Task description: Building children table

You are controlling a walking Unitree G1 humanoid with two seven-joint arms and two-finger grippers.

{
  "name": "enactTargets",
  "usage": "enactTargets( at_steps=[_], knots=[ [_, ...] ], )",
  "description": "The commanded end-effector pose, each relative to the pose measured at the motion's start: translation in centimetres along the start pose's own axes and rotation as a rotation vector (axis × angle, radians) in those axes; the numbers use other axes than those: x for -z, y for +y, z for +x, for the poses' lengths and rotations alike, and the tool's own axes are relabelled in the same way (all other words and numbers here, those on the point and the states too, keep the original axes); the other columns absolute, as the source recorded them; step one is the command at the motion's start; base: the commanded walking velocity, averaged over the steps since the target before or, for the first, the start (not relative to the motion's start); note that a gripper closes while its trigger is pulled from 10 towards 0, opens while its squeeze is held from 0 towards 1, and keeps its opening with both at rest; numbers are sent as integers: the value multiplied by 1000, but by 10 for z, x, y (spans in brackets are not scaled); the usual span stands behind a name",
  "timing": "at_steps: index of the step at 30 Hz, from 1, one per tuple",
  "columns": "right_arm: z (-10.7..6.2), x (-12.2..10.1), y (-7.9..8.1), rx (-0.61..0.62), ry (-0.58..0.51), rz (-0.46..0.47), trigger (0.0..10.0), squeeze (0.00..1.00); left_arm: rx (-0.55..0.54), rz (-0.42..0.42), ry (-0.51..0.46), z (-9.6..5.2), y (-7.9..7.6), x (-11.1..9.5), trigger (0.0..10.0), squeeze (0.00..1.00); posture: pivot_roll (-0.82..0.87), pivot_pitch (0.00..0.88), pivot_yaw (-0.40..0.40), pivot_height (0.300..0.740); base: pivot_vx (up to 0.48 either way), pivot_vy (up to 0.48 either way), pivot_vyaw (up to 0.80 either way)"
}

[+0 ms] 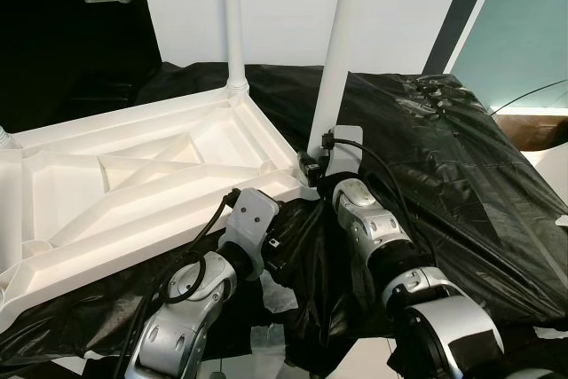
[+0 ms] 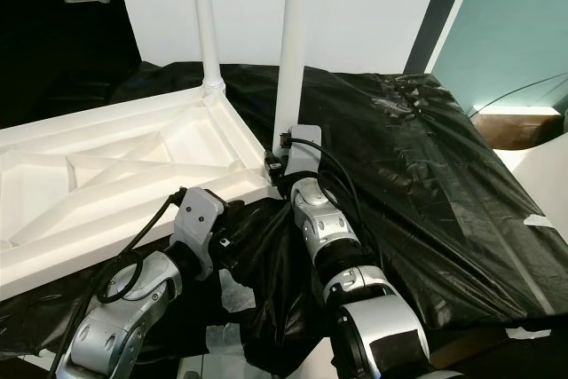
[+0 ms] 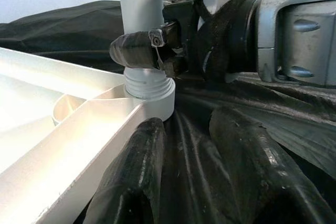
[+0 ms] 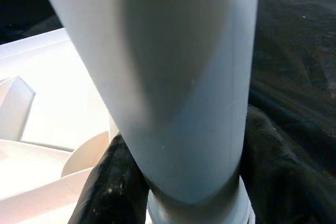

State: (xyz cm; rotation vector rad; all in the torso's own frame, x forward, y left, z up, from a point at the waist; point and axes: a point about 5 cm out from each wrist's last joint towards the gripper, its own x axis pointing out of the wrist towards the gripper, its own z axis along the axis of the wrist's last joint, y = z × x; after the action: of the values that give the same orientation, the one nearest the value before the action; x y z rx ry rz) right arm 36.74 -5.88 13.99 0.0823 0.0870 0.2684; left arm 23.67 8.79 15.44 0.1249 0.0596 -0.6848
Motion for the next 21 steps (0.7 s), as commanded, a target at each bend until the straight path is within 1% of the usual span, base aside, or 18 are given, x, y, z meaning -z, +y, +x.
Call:
enactTargets(
  at_steps=[1,5,6,7,8,9,10,12,14,15,16,17,18,19,20,21],
  knots=[
    [-4,14,-2,-3,58,25,10000,0,-39,7,-4,1,-1,-1,10000,0,116,17,-106,740,0,0,0],
    [-5,11,-4,2,44,23,10000,0,-41,8,-3,1,0,-1,10000,0,114,17,-103,740,0,0,0],
    [-6,9,-9,4,31,23,10000,0,-44,8,-4,1,1,-1,10000,0,115,16,-103,740,0,0,0],
    [-6,7,-12,5,23,23,10000,949,-47,10,-4,1,1,-1,10000,0,115,16,-103,740,0,0,0],
    [-6,7,-12,5,23,23,10000,949,-47,10,-4,1,1,-1,10000,0,115,16,-103,740,0,0,0],
    [-7,4,-16,-9,9,18,10000,1000,-50,12,-5,1,2,-1,10000,0,116,13,-104,740,0,0,0],
    [-8,2,-22,-32,-7,15,10000,1000,-53,13,-5,0,2,-1,10000,0,116,13,-104,740,0,0,0],
    [-8,2,-22,-32,-7,15,10000,1000,-53,13,-5,0,2,-1,10000,0,116,13,-104,740,0,0,0],
    [-11,-4,-35,-71,-29,-22,10000,1000,-60,15,-6,-1,3,-1,10000,0,122,12,-104,740,0,0,0],
    [-11,-4,-35,-71,-29,-22,10000,1000,-60,15,-6,-1,3,-1,10000,0,122,12,-104,740,0,0,0],
    [-11,-5,-42,-91,-33,-29,10000,1000,-63,15,-6,-2,4,-1,10000,0,125,13,-105,740,0,0,0],
    [-11,-5,-42,-91,-33,-29,10000,1000,-63,15,-6,-2,4,-1,10000,0,125,13,-105,740,0,0,0],
    [-12,-6,-47,-116,-32,-47,10000,800,-65,17,-7,-4,5,-2,10000,0,128,17,-97,740,0,0,0],
    [-12,-6,-47,-116,-32,-47,10000,800,-65,17,-7,-4,5,-2,10000,0,128,17,-97,740,0,0,0],
    [-13,-7,-50,-148,-35,-53,10000,0,-68,17,-6,-5,6,-2,10000,0,128,17,-97,740,0,0,0],
    [-13,-8,-52,-194,-34,-65,10000,0,-68,16,-1,-7,6,-2,10000,0,135,21,-80,740,0,0,0]
  ],
)
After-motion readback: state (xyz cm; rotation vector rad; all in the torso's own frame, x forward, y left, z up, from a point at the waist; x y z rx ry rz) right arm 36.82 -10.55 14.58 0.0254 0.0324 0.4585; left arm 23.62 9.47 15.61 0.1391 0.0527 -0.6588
